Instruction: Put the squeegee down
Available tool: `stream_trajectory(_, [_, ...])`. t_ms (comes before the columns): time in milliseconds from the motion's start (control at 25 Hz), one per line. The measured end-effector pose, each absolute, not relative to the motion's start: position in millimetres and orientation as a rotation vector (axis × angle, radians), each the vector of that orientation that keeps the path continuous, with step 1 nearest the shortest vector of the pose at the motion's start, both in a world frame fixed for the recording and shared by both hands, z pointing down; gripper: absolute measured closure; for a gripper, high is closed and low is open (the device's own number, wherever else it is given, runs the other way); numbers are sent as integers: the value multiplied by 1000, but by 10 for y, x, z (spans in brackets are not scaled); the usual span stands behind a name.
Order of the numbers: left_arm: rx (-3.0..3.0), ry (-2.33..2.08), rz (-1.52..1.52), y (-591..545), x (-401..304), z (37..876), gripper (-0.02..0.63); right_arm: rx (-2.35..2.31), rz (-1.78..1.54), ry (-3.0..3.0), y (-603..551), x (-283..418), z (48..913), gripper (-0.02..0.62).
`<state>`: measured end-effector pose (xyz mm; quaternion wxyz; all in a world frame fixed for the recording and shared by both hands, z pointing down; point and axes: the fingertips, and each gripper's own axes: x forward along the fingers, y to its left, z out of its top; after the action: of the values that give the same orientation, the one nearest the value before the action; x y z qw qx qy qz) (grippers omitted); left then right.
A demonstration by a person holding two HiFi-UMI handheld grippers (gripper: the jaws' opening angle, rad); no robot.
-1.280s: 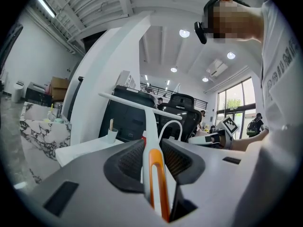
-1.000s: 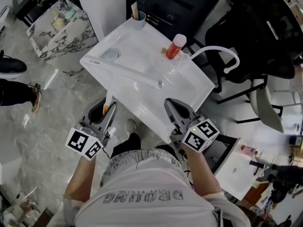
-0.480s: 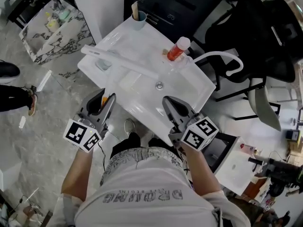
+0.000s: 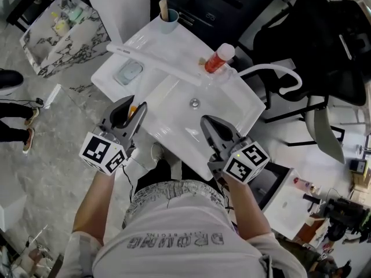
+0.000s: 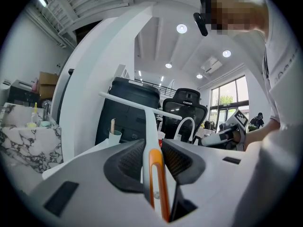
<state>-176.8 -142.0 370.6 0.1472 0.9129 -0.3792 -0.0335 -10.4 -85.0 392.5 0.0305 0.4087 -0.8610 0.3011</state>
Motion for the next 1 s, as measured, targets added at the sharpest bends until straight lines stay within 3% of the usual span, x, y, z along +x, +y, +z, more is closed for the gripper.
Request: stream_trajectory(1000, [2629,-1081,236,-2597,-1049,4679,477,1180,1046,-2622,-1524,641,4516,588])
